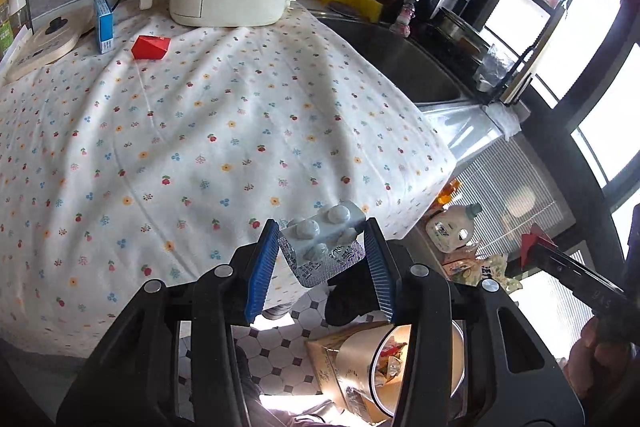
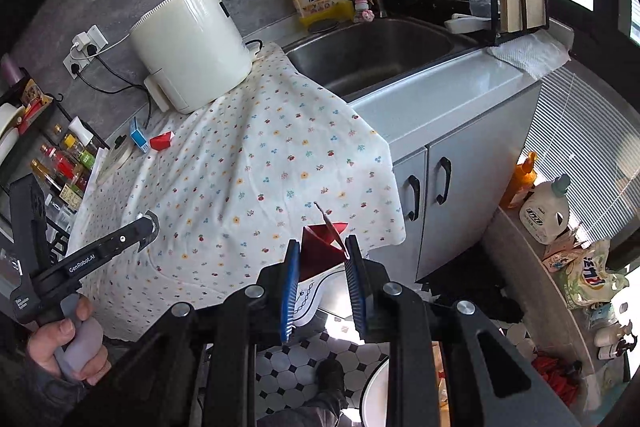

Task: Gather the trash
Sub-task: 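Carry the blister pack and red wrapper with both tools over the bucket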

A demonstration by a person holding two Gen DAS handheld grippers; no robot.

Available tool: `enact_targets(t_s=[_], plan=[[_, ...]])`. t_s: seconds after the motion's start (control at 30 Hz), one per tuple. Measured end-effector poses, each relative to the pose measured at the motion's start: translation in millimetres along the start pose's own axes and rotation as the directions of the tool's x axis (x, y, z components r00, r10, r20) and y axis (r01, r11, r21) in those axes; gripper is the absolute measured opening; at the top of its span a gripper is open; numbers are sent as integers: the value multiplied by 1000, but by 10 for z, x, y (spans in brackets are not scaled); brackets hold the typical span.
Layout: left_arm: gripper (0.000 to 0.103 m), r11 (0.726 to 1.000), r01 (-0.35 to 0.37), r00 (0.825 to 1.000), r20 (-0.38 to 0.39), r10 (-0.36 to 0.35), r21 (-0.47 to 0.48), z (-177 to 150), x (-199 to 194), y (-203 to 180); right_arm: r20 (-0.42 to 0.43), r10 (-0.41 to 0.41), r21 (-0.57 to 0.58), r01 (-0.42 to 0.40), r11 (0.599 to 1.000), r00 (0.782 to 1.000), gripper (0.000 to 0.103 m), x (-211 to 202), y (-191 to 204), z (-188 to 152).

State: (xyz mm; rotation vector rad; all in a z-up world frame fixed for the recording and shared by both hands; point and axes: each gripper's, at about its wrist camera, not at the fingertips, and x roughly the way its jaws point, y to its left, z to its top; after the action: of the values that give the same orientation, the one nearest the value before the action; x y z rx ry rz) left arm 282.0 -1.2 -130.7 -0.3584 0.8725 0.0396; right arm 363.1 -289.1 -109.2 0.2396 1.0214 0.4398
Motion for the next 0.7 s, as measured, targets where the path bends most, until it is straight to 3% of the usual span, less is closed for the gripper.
enact_targets(t_s=[0.23,0.47,0.7], plan=[[44,995,55,995,-84,-48,79,-401,210,-594,-47,-58,77,62,995,997,24,-277,-623,-516],[44,988,103,979,-185,-81,117,-902,480,-1036,-96,-95,114,105,988,991,26,-489,-1019,-1004],[44,980,140,965,-240,-103,142,-1307,575,-1398,-149,-95,132,115,985,984,51,-604,-1291,-1394]])
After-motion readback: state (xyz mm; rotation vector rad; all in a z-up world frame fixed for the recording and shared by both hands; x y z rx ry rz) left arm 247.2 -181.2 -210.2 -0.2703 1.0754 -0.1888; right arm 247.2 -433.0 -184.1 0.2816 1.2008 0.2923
